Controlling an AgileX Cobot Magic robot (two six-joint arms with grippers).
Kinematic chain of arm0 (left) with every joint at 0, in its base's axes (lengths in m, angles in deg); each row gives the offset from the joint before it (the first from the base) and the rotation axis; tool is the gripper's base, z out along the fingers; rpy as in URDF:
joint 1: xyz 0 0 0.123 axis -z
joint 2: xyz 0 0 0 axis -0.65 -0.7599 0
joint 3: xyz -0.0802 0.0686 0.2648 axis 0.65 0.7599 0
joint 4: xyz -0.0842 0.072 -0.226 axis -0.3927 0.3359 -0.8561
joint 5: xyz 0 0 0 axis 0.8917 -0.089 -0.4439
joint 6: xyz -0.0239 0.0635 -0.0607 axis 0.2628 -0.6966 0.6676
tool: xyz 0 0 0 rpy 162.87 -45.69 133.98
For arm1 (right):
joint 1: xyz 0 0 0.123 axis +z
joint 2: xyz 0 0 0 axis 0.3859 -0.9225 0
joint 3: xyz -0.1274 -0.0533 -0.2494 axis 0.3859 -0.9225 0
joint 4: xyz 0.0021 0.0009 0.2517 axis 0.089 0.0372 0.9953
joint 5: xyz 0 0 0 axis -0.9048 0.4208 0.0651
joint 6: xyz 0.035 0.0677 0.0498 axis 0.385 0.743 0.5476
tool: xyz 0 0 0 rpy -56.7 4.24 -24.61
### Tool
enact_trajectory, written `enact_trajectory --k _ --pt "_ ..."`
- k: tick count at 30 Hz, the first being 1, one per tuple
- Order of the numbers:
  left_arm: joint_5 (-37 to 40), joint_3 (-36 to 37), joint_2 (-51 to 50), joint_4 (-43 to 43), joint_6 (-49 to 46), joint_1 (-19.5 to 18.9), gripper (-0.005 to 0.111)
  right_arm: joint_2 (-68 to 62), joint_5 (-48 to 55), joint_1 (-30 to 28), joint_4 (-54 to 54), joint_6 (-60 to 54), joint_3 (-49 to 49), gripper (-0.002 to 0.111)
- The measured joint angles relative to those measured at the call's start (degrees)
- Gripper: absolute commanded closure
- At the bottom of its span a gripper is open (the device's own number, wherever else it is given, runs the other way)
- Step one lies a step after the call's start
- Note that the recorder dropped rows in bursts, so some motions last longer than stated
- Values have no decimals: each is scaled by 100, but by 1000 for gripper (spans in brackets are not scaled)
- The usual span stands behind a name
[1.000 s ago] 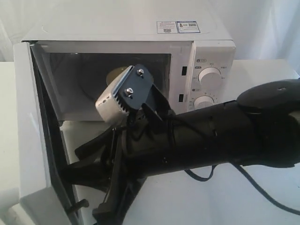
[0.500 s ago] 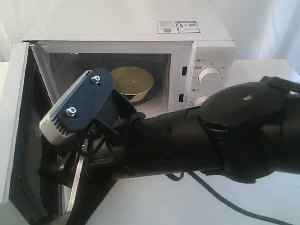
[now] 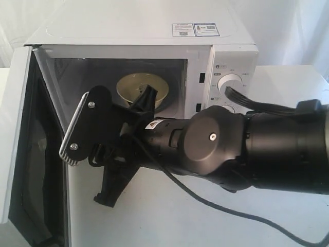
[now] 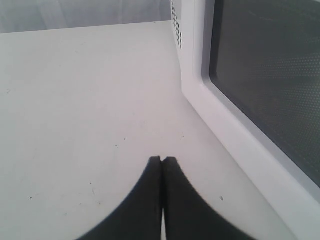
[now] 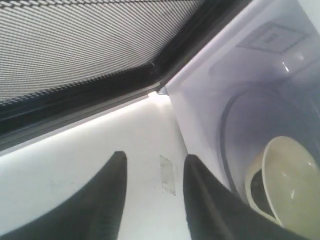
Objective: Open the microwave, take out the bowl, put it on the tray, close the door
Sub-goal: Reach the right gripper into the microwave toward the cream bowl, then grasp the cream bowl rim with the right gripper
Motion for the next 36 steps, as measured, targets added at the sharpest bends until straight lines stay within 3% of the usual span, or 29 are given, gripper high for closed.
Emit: enact_trajectory --k 16,18,21,24,27,30,36 --pt "0 0 0 0 0 0 107 -510 31 -24 0 -882 -331 72" --pt "0 0 0 0 0 0 107 -510 11 -24 -55 -599 -384 72" --pt "0 0 0 0 0 0 107 -510 -167 -24 -1585 1795 -398 72" --pt "0 0 0 0 0 0 107 -510 -181 -24 -4813 5292 -388 72" --pt "0 0 0 0 0 0 107 -510 618 -24 -7773 8079 -328 72" --pt "0 0 0 0 0 0 107 -510 1675 -24 -8963 9260 -328 72" --pt "0 0 0 0 0 0 107 -484 3556 -24 -10497 10309 -184 72"
